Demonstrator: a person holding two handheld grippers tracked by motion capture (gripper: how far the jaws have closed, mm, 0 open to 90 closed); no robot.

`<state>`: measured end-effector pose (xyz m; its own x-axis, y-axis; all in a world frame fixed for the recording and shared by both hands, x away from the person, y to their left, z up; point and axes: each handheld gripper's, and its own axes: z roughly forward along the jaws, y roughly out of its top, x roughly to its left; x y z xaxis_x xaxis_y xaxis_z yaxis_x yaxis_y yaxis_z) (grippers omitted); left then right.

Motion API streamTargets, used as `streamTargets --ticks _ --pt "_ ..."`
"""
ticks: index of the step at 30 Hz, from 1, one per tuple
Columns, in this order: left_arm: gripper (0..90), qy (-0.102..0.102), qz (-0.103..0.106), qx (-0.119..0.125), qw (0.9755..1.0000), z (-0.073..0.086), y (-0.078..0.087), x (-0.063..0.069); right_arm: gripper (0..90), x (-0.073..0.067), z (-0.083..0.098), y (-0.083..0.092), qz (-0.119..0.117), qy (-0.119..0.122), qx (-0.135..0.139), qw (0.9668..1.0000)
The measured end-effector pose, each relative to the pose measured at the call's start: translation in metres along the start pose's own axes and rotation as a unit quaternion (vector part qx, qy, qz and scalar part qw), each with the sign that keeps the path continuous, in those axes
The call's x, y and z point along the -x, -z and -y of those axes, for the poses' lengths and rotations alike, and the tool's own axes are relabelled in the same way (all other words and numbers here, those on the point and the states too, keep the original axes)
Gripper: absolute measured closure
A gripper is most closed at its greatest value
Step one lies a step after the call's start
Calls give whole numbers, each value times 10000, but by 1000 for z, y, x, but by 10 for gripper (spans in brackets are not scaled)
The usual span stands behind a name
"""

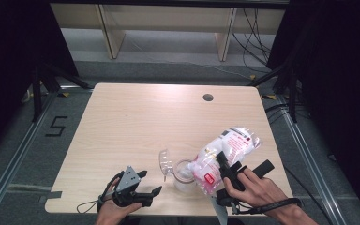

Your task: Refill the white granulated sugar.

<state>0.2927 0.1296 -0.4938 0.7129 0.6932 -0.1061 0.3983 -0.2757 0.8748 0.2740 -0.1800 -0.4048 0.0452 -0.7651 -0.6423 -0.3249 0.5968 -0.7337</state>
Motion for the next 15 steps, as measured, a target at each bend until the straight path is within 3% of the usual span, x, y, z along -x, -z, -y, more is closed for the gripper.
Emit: streamTargets --ticks 15 --pt "222 -16 -5 -25 10000 0 0 0 771 -2 1 0 -6 99 50 9999"
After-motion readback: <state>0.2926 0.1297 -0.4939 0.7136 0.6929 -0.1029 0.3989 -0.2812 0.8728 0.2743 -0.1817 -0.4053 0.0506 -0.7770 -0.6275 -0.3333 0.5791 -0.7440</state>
